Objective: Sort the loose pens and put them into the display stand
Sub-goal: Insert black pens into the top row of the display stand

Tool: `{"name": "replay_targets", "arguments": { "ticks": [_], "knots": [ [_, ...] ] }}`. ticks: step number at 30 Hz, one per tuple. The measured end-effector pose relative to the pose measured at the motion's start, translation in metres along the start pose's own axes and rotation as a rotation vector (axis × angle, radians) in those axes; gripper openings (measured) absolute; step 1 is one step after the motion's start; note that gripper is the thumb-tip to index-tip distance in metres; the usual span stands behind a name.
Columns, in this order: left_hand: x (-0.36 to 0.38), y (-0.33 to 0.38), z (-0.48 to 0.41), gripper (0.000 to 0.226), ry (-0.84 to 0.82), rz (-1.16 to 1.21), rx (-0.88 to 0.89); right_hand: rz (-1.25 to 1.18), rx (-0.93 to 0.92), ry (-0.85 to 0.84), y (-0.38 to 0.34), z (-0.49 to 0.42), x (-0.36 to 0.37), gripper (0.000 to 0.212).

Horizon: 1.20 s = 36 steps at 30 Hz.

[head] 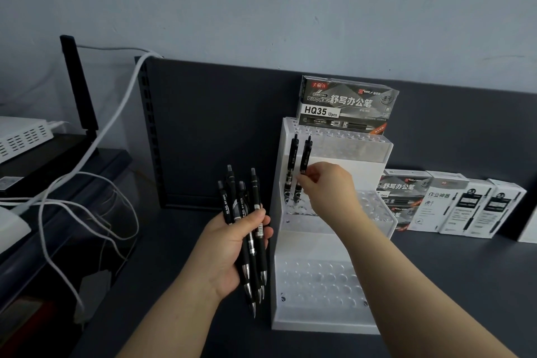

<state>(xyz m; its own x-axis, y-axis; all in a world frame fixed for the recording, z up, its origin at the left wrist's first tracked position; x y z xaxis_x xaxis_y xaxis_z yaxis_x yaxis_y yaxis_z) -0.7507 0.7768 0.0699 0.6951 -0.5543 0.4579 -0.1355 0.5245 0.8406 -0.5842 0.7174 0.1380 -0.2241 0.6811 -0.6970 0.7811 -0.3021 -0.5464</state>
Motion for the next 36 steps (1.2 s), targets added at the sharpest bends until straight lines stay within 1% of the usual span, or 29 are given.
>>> {"name": "replay_targets", "arguments": {
  "ticks": [2,4,5,6,7,9,10,12,14,15,17,19,21,23,24,25,27,32,36],
  "knots": [
    [0.001,0.0,0.0,0.014,-0.009,-0.008,0.005,-0.046,0.021,0.062,0.001,0.003,-0.005,0.023],
    [0.002,0.0,0.001,0.018,-0.023,-0.02,0.012,-0.197,0.034,0.165,-0.004,0.013,-0.015,0.018],
    [0.003,0.0,0.001,0.018,-0.029,-0.027,0.017,-0.292,0.029,0.169,-0.009,0.019,-0.016,0.013],
    [0.004,0.0,0.001,0.015,-0.038,-0.034,0.023,-0.38,0.022,0.113,-0.015,0.026,-0.012,0.006],
    [0.006,0.0,0.002,0.012,-0.052,-0.041,0.027,-0.448,0.015,0.0,-0.024,0.033,-0.005,0.005],
    [0.012,0.0,0.003,0.015,-0.101,-0.06,0.034,-0.553,0.014,-0.264,-0.038,0.047,0.012,0.018],
    [0.015,0.0,0.004,0.018,-0.122,-0.067,0.04,-0.6,0.02,-0.353,-0.042,0.052,0.017,0.022],
    [0.019,0.0,0.004,0.025,-0.146,-0.064,0.049,-0.696,0.039,-0.419,-0.042,0.054,0.017,0.024],
    [0.02,0.0,0.005,0.027,-0.15,-0.045,0.053,-0.759,0.051,-0.43,-0.039,0.053,0.014,0.023],
    [0.021,0.0,0.005,0.025,-0.147,-0.036,0.056,-0.769,0.053,-0.41,-0.037,0.052,0.011,0.021],
    [0.024,0.002,0.005,0.018,-0.132,-0.02,0.06,-0.785,0.074,-0.302,-0.033,0.046,0.003,0.017],
    [0.022,0.002,0.003,0.01,-0.075,0.017,0.059,-0.835,0.128,-0.116,-0.024,0.036,-0.013,0.015],
    [0.019,0.002,0.001,0.007,-0.023,0.058,0.055,-0.866,0.151,0.106,-0.014,0.024,-0.037,0.013],
    [0.016,0.002,-0.001,0.007,0.014,0.059,0.059,-0.754,0.102,0.308,-0.005,0.014,-0.062,0.011],
    [0.015,0.002,-0.002,0.006,0.027,0.056,0.062,-0.668,0.07,0.37,-0.002,0.01,-0.069,0.009],
    [0.014,0.002,-0.003,0.005,0.035,0.058,0.065,-0.592,0.046,0.395,0.0,0.006,-0.071,0.008],
    [0.014,0.002,-0.005,0.004,0.045,0.069,0.067,-0.488,0.022,0.366,0.003,0.0,-0.064,0.011],
    [0.014,0.005,-0.009,0.004,0.069,0.078,0.083,-0.29,0.035,0.207,0.012,-0.005,-0.033,0.02],
    [0.015,0.008,-0.009,0.006,0.079,0.084,0.093,-0.134,0.03,0.094,0.018,-0.003,-0.016,0.018]
  ]
}}
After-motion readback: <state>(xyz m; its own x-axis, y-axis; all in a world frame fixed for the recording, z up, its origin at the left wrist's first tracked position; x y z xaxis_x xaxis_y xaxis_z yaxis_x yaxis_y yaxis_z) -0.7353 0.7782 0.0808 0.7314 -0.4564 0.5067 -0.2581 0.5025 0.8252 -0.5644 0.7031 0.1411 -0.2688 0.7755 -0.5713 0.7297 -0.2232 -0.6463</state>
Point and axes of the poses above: each hand's wrist, its own z-axis away from the middle knuckle, its own x-axis out of the palm, y = z × x, the point moved 7 cm from there along -z, towards the middle knuckle, and after that the axes turned 8 degrees about -x, right-handed, at the moved point
